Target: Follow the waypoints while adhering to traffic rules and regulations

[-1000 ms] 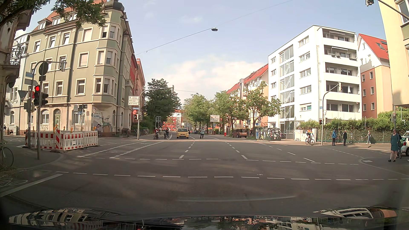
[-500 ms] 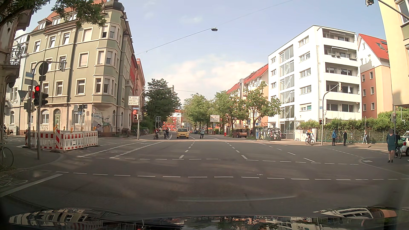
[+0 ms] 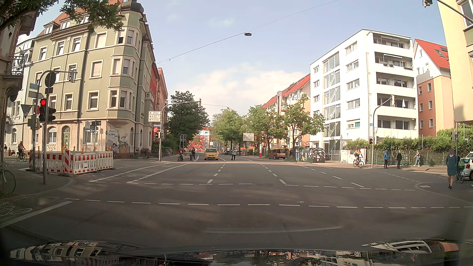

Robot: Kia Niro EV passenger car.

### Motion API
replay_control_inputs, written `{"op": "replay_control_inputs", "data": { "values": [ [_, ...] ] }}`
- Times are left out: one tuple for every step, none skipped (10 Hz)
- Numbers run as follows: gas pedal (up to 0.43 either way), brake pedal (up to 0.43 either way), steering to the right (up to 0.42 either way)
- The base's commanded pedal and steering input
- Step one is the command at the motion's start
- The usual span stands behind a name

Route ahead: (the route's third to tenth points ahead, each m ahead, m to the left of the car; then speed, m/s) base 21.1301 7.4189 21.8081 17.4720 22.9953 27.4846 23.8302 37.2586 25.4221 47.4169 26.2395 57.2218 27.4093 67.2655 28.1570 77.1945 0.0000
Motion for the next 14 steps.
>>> {"op": "replay_control_inputs", "data": {
  "values": [
    [0.0,0.25,0.009],
    [0.0,0.25,0.01],
    [0.0,0.25,0.011],
    [0.0,0.25,0.011],
    [0.0,0.25,0.011],
    [0.0,0.25,0.011],
    [0.0,0.25,0.01],
    [0.0,0.25,0.011],
    [0.0,0.25,0.011],
    [0.0,0.25,0.01],
    [0.0,0.25,0.01],
    [0.0,0.25,0.01],
    [0.0,0.25,0.011],
    [0.0,0.25,0.01]
  ]
}}
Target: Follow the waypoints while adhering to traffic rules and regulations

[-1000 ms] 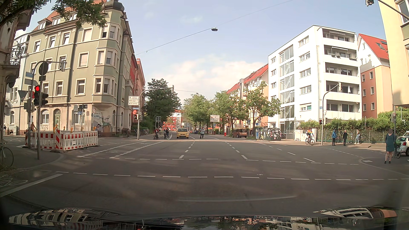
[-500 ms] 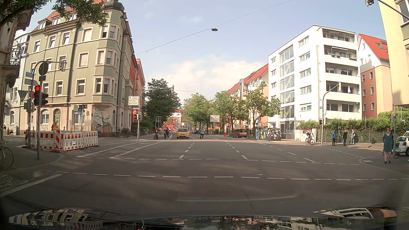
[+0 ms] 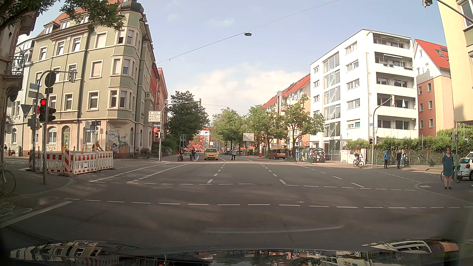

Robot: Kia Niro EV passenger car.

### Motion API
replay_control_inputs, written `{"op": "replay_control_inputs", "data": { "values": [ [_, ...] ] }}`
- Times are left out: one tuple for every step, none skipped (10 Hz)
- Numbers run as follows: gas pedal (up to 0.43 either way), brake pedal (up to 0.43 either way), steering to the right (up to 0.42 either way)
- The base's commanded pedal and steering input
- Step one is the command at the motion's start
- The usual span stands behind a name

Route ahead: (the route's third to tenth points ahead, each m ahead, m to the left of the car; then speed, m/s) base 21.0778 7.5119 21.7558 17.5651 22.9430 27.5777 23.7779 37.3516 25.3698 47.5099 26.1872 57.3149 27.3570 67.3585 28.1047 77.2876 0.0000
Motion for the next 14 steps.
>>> {"op": "replay_control_inputs", "data": {
  "values": [
    [0.0,0.25,0.01],
    [0.0,0.25,0.01],
    [0.0,0.25,0.01],
    [0.0,0.25,0.01],
    [0.0,0.25,0.01],
    [0.0,0.25,0.01],
    [0.0,0.25,0.01],
    [0.0,0.25,0.01],
    [0.0,0.25,0.01],
    [0.0,0.25,0.01],
    [0.0,0.25,0.01],
    [0.0,0.25,0.01],
    [0.0,0.25,0.01],
    [0.0,0.25,0.01]
  ]
}}
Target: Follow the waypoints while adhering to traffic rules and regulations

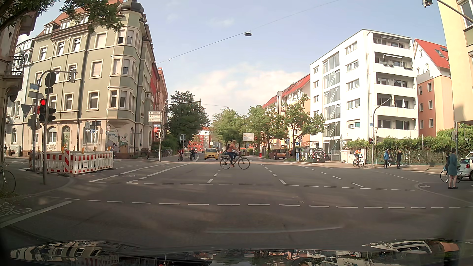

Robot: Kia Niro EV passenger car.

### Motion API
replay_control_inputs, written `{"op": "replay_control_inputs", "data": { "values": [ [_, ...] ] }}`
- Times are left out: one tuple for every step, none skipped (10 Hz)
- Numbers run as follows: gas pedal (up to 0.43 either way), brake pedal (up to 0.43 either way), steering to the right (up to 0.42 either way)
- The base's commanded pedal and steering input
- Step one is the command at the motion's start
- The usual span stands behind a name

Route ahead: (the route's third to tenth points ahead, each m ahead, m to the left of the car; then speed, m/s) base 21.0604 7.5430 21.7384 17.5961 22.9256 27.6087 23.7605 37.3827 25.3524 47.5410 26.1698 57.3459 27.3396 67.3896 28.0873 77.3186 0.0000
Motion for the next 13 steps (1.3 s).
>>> {"op": "replay_control_inputs", "data": {
  "values": [
    [0.0,0.25,0.01],
    [0.0,0.25,0.01],
    [0.0,0.25,0.01],
    [0.0,0.25,0.01],
    [0.0,0.25,0.01],
    [0.0,0.25,0.01],
    [0.0,0.25,0.01],
    [0.0,0.25,0.01],
    [0.0,0.25,0.01],
    [0.0,0.25,0.01],
    [0.0,0.25,0.01],
    [0.0,0.25,0.01],
    [0.0,0.25,0.01]
  ]
}}
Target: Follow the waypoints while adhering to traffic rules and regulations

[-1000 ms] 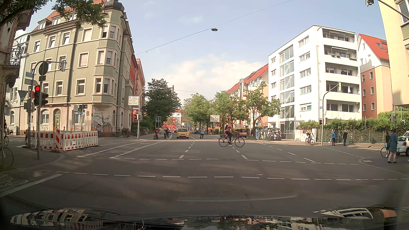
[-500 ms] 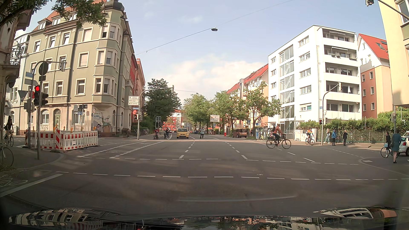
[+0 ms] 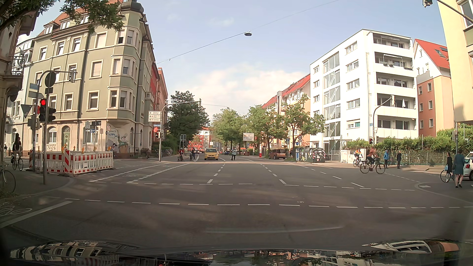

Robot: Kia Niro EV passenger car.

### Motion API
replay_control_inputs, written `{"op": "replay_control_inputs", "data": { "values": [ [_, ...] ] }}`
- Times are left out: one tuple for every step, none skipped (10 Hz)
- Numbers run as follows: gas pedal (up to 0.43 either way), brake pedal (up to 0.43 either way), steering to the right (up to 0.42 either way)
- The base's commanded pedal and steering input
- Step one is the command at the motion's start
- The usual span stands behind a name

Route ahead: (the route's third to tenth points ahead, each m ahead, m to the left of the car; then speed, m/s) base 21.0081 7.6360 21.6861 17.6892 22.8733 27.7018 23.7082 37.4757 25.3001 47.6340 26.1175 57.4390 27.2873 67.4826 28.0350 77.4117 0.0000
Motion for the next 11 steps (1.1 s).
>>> {"op": "replay_control_inputs", "data": {
  "values": [
    [0.0,0.25,0.01],
    [0.0,0.25,0.01],
    [0.0,0.25,0.01],
    [0.0,0.25,0.01],
    [0.0,0.25,0.01],
    [0.0,0.25,0.01],
    [0.0,0.25,0.01],
    [0.0,0.25,0.01],
    [0.0,0.25,0.01],
    [0.0,0.25,0.01],
    [0.0,0.25,0.01]
  ]
}}
